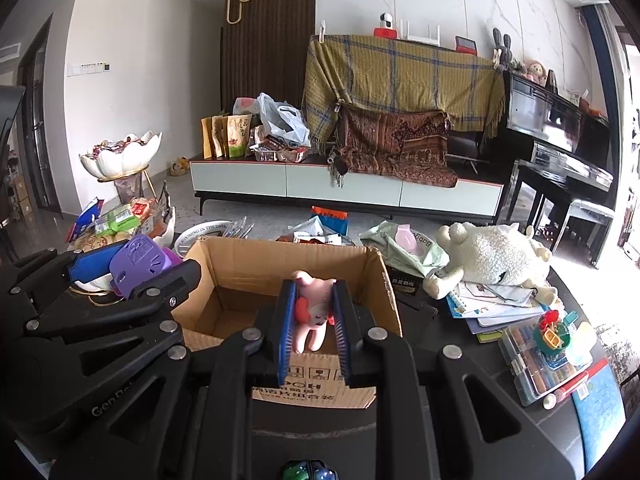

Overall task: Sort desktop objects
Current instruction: 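Lift the purple toy and pink bunny with both grippers toward the cardboard box, then lower both held toys into the box and open both grippers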

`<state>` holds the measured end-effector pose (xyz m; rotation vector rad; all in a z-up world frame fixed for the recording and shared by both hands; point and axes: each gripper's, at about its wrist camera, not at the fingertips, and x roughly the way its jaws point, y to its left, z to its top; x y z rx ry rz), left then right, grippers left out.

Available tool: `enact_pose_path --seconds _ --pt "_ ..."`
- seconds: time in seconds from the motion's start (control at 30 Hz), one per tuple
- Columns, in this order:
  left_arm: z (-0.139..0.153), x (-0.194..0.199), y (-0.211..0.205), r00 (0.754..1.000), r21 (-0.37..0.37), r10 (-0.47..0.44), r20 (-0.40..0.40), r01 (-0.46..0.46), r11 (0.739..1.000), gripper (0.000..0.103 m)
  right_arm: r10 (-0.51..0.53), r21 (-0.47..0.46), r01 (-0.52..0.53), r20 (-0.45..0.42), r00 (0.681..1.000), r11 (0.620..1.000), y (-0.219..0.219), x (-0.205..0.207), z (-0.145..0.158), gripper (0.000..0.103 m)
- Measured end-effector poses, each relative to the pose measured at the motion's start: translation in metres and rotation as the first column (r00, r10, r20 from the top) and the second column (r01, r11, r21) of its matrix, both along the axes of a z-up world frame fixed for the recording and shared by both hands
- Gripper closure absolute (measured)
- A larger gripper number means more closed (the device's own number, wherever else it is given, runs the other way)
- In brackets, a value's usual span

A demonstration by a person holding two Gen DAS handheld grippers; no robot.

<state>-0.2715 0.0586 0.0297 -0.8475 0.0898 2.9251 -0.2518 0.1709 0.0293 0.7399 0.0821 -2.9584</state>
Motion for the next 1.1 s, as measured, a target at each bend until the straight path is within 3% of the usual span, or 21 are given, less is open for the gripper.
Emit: enact_pose_path --seconds 0.27,0.6,0.83,1.03,1.1 --pt "-0.002 -0.018 0.008 1.000 -0.025 0.026 -0.016 -0.027 0.999 0.049 -0.019 0.006 0.019 0.001 1.000 1.000 0.005 -0.018 -0.003 0.087" --pt "-0.010 -0.051 0.012 0.998 0.003 0.039 0.041 -0.039 0.999 0.049 -0.024 0.034 0.023 0.020 1.000 0.999 0.010 -0.048 -0.007 0.087" --pt "-0.013 -0.062 0.010 0.997 0.012 0.042 0.064 -0.043 0.999 0.047 -0.002 0.008 0.001 0.041 0.999 1.000 0.012 -0.059 -0.009 0.086" --pt "-0.014 -0.069 0.004 0.990 0.042 0.017 0.139 -0.023 0.999 0.046 0.016 -0.043 -0.012 0.104 0.994 0.999 0.015 -0.067 -0.011 0.085" --pt "-0.012 -0.066 0.007 0.992 0.009 0.036 0.124 -0.037 0.999 0.045 0.012 -0.037 -0.009 0.093 0.996 0.999 0.014 -0.064 -0.010 0.085"
